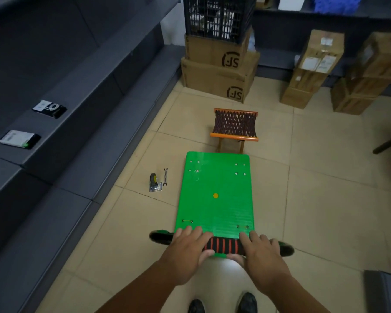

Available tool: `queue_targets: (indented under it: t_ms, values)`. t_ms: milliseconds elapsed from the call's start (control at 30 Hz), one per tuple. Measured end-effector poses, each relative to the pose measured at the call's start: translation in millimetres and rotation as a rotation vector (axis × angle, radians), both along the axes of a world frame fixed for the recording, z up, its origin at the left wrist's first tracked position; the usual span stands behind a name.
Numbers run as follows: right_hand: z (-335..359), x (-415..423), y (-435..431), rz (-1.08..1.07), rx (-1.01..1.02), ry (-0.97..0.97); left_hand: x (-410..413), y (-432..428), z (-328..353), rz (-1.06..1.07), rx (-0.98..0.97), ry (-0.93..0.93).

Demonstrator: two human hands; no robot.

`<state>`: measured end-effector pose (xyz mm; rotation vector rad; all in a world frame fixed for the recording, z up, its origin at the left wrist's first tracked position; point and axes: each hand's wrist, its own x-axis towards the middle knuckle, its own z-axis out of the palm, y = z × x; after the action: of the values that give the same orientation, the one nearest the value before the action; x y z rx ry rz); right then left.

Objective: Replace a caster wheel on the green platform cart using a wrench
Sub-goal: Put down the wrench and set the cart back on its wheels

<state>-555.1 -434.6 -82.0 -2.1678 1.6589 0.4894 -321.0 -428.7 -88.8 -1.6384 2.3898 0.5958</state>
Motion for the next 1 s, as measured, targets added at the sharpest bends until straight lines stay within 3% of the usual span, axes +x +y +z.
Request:
queue_targets:
  t_ms: [300,767,1000]
  values:
    - [-12.2,-2.8,-58.3,0.023,-0.013,0.001,-4.0,-58.3,-7.5,0.012,-0.010,-0.024]
    - [-7.1,2.4,-57.8,0.021,-0.031,0.007,2.7,-65.5,2.4,-0.016,0.053,0.005]
    - [-9.2,3.3,-8.2,0.002,-0.038,0.013,5.4,-20.2,0.0,-0.061,0.046,-0.016]
